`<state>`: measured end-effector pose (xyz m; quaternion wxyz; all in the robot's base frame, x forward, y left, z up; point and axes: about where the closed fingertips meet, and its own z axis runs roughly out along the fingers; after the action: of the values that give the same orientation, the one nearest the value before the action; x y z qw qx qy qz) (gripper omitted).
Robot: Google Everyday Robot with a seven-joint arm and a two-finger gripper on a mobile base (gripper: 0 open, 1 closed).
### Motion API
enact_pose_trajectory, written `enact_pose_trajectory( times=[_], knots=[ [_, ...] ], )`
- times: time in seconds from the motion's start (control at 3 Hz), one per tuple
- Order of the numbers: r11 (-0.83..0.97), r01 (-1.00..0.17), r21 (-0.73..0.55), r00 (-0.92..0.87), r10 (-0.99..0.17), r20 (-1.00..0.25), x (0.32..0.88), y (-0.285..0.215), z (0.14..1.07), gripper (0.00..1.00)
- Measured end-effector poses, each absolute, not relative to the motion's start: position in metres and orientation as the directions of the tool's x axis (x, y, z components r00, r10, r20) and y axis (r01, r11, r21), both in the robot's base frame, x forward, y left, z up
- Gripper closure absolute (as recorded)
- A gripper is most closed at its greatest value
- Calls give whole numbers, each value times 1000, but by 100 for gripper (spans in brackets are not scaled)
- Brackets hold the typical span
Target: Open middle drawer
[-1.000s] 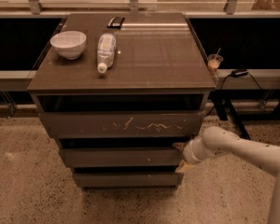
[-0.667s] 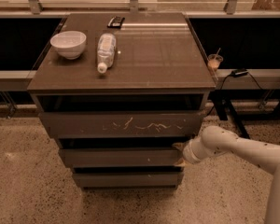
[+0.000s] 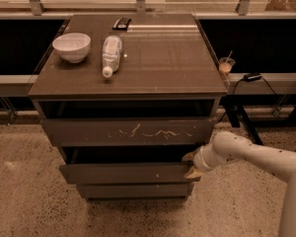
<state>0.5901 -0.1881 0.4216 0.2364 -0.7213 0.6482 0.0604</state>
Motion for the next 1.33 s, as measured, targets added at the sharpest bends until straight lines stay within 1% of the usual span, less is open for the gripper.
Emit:
enact_pose_trajectory(
  times=[0.33, 0.67, 1.0, 1.33],
  knots=[
    [-48, -964, -263, 152, -907, -394, 590, -188, 422, 20],
    [-48, -966, -253, 147, -908, -391, 590, -187, 421, 0],
    [-46, -974, -222, 131, -914, -383, 588, -184, 418, 0],
    [-73, -983, -166, 130, -923, -363, 565, -173, 430, 27]
  ],
)
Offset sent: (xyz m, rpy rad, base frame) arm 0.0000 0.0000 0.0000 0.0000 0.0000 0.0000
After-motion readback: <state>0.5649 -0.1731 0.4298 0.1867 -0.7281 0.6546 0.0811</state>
